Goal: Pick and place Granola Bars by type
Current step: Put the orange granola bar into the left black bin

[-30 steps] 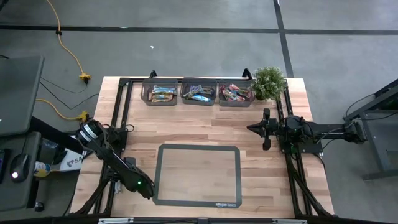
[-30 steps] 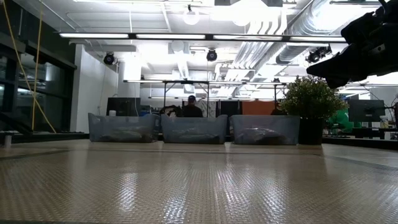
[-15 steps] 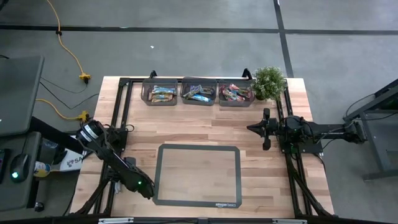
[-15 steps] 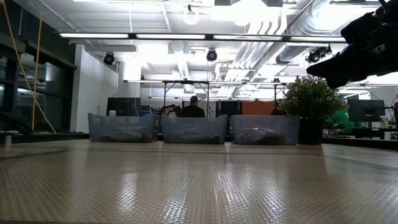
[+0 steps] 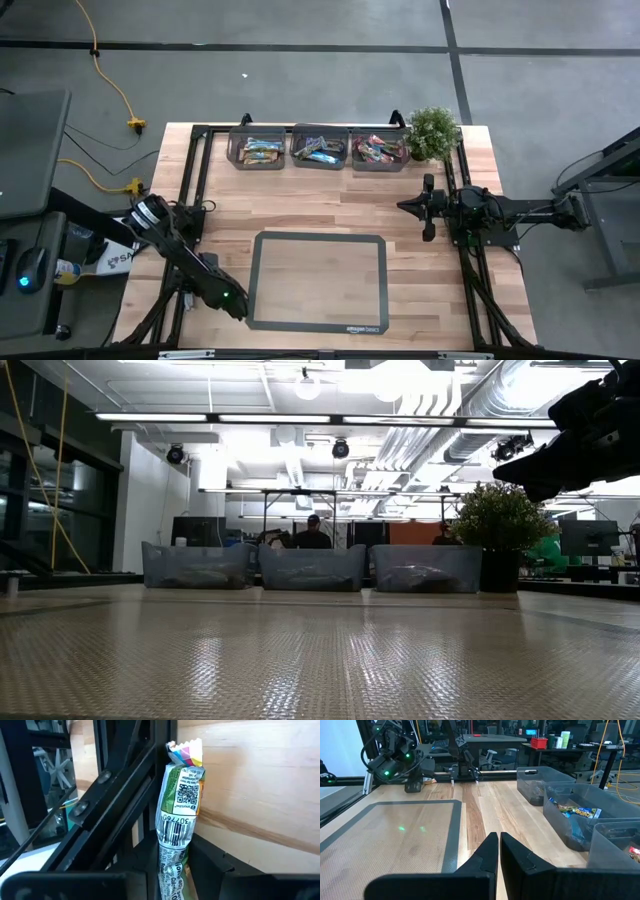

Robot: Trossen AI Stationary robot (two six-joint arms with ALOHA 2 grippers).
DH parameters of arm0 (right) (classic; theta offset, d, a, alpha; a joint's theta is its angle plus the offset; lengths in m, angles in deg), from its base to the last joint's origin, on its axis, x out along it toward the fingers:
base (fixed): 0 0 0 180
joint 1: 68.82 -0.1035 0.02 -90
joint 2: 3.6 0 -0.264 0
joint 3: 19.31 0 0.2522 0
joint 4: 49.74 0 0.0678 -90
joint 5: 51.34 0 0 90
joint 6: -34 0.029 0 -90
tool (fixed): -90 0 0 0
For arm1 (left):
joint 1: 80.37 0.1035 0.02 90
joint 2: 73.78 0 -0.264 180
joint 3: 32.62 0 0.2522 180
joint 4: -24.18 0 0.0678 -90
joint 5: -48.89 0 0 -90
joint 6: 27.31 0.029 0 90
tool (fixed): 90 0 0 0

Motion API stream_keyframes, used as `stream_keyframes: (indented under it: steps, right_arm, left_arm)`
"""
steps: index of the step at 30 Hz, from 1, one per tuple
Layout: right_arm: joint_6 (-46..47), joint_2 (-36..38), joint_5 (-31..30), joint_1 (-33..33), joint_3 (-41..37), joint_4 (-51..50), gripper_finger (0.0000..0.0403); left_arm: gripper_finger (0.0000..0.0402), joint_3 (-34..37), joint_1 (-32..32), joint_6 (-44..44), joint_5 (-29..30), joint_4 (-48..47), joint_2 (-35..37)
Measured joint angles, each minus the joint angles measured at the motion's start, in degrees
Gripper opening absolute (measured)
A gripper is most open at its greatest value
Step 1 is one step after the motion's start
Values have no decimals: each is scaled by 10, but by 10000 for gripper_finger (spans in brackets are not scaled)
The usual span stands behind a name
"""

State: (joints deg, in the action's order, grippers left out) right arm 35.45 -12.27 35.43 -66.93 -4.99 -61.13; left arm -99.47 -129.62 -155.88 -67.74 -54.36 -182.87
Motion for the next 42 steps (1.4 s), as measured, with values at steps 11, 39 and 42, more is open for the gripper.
stream_keyframes:
  steps: [11,39,42]
  right_arm:
    - [0,0,0,0,0,0,2]
    - [0,0,0,0,0,0,2]
    - [0,0,0,0,0,0,2]
  left_arm:
    - [89,-33,7,13,45,-2,-2]
    - [54,-123,9,47,238,-6,3]
    - [54,-146,10,49,309,-24,1]
